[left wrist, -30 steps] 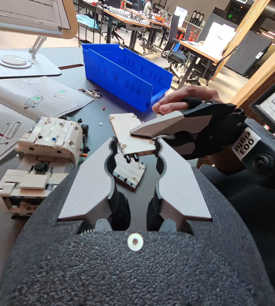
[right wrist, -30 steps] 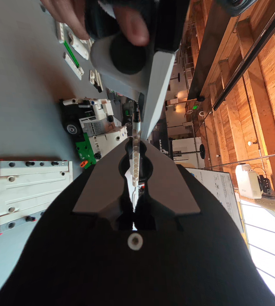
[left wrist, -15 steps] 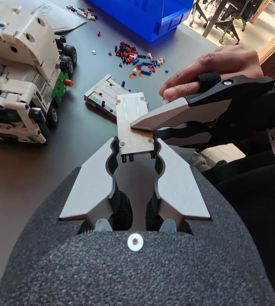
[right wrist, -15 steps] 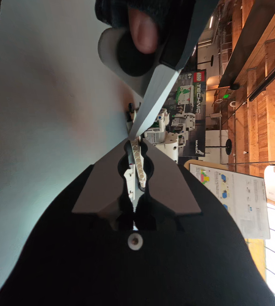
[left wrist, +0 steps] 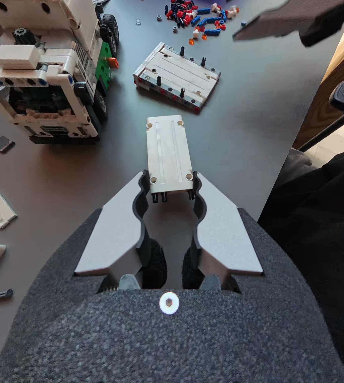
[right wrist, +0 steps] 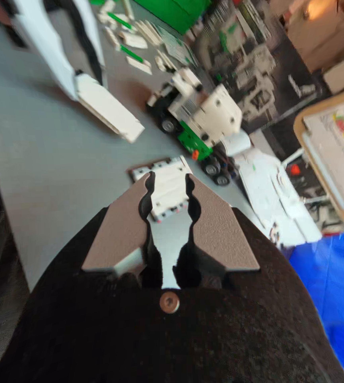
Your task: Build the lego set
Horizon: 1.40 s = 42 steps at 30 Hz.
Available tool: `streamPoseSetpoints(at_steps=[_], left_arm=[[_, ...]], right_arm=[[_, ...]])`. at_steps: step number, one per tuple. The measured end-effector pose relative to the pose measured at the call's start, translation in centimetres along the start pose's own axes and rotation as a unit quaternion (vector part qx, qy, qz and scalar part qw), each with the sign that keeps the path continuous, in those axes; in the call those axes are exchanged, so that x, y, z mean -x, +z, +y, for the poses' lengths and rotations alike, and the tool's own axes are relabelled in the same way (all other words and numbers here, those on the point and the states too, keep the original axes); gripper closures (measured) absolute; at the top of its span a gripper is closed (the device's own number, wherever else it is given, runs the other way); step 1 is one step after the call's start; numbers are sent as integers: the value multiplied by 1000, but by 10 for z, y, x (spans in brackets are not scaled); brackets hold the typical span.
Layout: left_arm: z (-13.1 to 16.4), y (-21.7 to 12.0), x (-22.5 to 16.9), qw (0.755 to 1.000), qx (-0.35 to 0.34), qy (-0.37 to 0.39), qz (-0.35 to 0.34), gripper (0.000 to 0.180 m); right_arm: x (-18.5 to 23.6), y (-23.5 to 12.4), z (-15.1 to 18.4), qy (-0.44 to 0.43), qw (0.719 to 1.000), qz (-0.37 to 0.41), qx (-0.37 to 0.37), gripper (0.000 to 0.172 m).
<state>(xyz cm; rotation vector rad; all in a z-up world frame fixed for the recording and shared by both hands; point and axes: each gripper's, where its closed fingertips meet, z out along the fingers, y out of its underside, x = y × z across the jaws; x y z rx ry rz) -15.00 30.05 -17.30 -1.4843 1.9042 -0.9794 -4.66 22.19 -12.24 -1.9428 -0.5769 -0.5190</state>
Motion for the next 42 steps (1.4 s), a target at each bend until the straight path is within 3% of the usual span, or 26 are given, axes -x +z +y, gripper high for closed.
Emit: streamPoseSetpoints(at_steps=[5,12,18,25,32,38,42], left_arm=[[7,5,2,1000,20,3,9,140],[7,11,6,999,33,-17,26,140],[7,20,0,998,51,19,37,140],[2,28,-4,996,63,48,44,140],[2,25,-5,996,55,28,69,129],[-22,11,-6,992,-23,-33,120,129],[-47,-8,15,989,-116,-43,83,133]], right_arm=[[-65,-24,69,234,970,51,32,143],[-82,-35,102,347,933,88,26,145],[-92,-43,124,334,932,112,86,149],[-96,-41,142,333,930,68,139,150],[-110,-37,181,393,902,73,163,151],[-107,-33,188,424,890,51,162,154],[-115,-36,175,425,893,55,138,157]])
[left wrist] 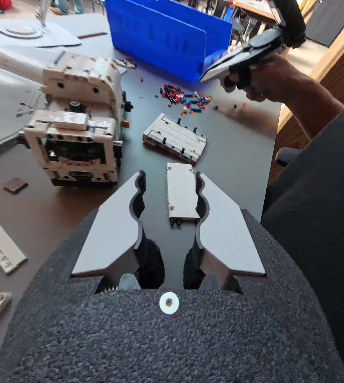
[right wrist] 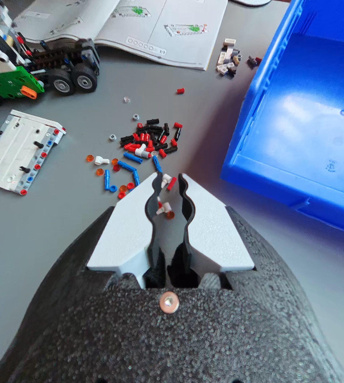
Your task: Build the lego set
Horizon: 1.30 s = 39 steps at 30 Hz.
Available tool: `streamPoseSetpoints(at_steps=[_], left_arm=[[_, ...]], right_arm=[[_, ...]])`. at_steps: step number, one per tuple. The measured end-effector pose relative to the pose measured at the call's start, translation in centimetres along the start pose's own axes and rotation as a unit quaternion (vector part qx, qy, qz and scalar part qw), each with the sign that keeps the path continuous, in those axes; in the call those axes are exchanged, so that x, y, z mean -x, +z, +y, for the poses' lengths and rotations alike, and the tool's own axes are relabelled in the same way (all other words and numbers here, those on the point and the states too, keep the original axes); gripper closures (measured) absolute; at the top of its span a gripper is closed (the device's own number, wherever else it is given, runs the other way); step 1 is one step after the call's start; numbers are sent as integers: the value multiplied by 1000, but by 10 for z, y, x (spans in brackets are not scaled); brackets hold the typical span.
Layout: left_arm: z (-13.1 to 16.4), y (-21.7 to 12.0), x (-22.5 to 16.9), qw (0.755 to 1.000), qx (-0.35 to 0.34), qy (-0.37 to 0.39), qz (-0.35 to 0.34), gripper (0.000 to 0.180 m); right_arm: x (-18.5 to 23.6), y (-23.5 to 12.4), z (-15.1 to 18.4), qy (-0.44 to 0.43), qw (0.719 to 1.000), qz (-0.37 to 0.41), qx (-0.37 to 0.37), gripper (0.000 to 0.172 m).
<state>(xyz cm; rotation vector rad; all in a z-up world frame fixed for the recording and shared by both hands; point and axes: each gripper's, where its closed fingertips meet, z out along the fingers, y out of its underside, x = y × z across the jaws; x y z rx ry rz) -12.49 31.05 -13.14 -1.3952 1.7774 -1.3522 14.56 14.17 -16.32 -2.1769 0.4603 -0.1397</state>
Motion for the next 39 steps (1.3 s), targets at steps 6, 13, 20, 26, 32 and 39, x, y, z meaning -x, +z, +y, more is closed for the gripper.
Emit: streamPoseSetpoints(at_steps=[6,13,20,26,32,39], left_arm=[[-14,-22,24,995,-82,-15,-62,142],[-7,-15,20,997,-55,-13,-44,142],[-6,-13,19,998,-50,-9,-46,144],[-6,-13,19,997,-51,-6,-49,144],[-3,-11,17,998,-39,4,-49,144],[-3,-10,15,998,-39,13,-46,144]], right_arm=[[2,29,-6,-18,999,22,15,157],[9,41,-8,20,1000,-9,22,158],[9,47,-5,7,999,-5,45,166],[10,47,-5,-5,999,-4,48,170],[16,33,-24,-34,999,-6,-3,172],[31,25,-25,-60,998,-12,-5,172]])
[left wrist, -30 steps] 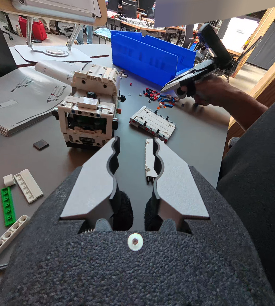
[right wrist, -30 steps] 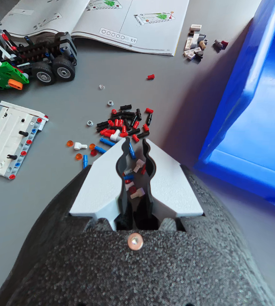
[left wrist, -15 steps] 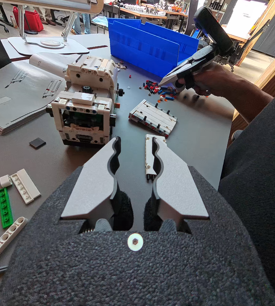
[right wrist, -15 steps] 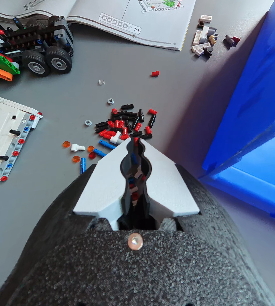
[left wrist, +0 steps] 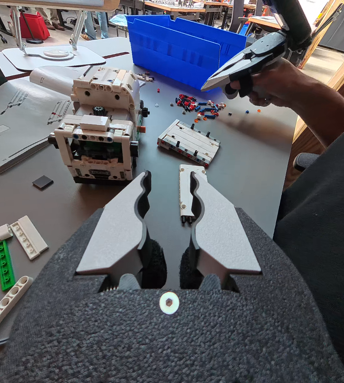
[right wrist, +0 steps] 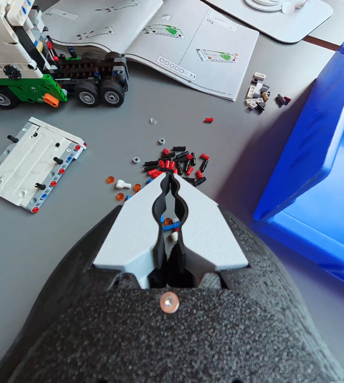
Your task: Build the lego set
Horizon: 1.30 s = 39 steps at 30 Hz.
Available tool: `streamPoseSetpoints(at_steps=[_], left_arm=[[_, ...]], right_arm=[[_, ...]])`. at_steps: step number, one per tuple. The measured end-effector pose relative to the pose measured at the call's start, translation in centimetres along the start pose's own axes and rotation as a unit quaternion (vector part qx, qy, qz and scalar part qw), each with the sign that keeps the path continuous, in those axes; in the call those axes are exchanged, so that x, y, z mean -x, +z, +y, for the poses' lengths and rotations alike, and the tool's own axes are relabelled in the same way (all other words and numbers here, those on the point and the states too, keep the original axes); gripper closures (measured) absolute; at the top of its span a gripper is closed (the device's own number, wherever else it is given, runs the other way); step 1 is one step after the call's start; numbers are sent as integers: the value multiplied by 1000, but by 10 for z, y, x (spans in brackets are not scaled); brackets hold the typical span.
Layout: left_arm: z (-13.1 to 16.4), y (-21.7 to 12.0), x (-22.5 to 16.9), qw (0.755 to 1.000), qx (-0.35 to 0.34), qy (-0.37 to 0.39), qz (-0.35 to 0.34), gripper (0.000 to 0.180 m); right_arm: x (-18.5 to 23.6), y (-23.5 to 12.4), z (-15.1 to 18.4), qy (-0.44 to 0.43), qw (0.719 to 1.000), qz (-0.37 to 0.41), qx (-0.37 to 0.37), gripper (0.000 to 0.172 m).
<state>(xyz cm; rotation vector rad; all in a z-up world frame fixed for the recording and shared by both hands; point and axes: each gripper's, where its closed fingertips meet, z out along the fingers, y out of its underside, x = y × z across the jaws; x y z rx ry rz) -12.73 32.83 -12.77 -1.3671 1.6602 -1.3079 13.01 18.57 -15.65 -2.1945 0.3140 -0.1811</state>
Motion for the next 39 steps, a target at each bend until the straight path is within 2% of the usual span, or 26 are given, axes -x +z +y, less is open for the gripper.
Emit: streamPoseSetpoints(at_steps=[4,6,8,19,33,36,39], left_arm=[[-1,-1,-2,1000,-6,12,0,144],[-2,-2,-3,1000,-10,14,0,144],[-3,-4,-3,1000,-15,13,2,144],[-7,-8,-4,999,-33,-6,20,145],[-2,-2,-2,999,-8,-21,24,145],[-2,-2,-1,1000,-6,-20,22,145],[-3,-2,-1,1000,-8,-20,19,145]], right_arm=[[-12,11,-6,5,999,34,13,158],[-18,21,-6,5,998,61,24,158],[-14,29,-7,6,998,56,33,157],[-14,48,-1,53,997,26,57,158],[-13,50,-5,37,998,15,51,165],[-1,41,-22,14,1000,-6,12,165],[42,23,-36,-53,995,-86,-22,165]])
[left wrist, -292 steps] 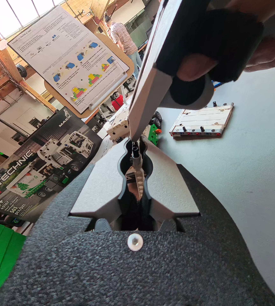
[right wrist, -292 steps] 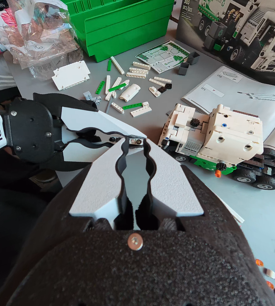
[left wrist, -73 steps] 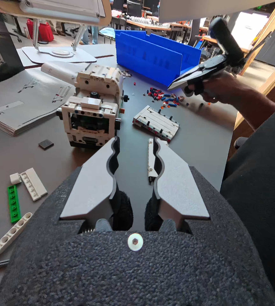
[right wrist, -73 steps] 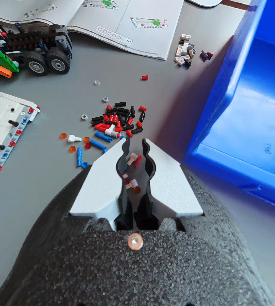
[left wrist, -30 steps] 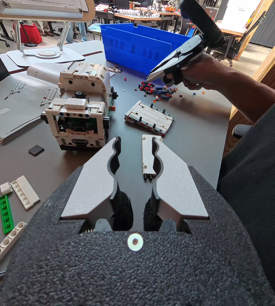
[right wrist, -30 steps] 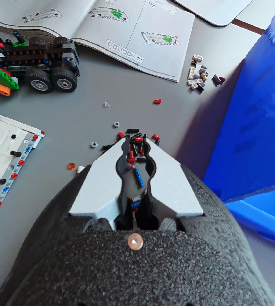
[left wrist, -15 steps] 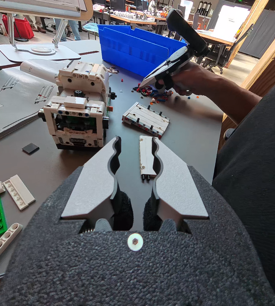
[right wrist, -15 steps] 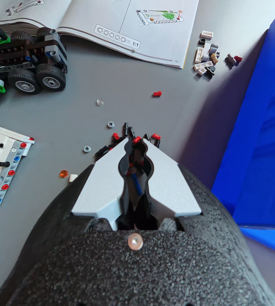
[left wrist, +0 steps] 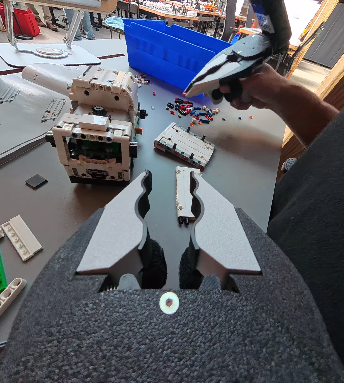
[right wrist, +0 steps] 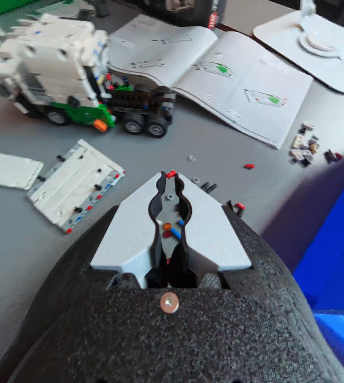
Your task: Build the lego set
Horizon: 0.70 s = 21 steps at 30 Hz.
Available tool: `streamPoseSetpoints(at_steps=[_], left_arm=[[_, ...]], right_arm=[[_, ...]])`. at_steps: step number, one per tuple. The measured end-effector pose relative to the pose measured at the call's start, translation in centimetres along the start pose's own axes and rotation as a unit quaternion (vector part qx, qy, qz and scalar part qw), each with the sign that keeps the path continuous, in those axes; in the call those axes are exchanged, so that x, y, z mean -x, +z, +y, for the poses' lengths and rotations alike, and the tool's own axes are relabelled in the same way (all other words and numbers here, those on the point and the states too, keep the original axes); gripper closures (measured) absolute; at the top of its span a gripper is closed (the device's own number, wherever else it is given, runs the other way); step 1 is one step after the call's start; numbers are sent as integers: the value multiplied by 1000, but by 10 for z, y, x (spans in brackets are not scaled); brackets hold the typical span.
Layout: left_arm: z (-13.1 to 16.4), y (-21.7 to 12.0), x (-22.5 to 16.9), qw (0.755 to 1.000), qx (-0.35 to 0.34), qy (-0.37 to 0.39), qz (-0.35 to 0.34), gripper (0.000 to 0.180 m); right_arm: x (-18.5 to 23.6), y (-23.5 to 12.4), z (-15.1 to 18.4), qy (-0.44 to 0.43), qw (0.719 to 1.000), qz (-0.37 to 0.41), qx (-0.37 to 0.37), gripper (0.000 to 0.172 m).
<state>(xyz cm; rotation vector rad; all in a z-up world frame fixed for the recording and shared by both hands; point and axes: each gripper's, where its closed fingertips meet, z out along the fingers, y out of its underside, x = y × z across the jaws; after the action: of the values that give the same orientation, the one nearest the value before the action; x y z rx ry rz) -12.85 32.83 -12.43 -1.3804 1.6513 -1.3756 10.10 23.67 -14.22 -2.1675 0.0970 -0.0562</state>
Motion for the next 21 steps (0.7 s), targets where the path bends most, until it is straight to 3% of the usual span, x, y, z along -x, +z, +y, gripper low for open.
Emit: streamPoseSetpoints(at_steps=[3,8,13,21], left_arm=[[-1,-1,0,1000,-3,0,0,145],[-2,-1,-1,1000,-6,3,0,145],[-7,-7,-1,1000,-30,6,0,145],[-7,-7,-9,999,-33,31,7,145]], right_arm=[[70,-9,5,-84,988,-127,7,165],[157,-19,26,-104,958,-265,27,165],[194,7,49,-140,961,-229,64,164],[195,11,49,-173,967,-178,61,164]])
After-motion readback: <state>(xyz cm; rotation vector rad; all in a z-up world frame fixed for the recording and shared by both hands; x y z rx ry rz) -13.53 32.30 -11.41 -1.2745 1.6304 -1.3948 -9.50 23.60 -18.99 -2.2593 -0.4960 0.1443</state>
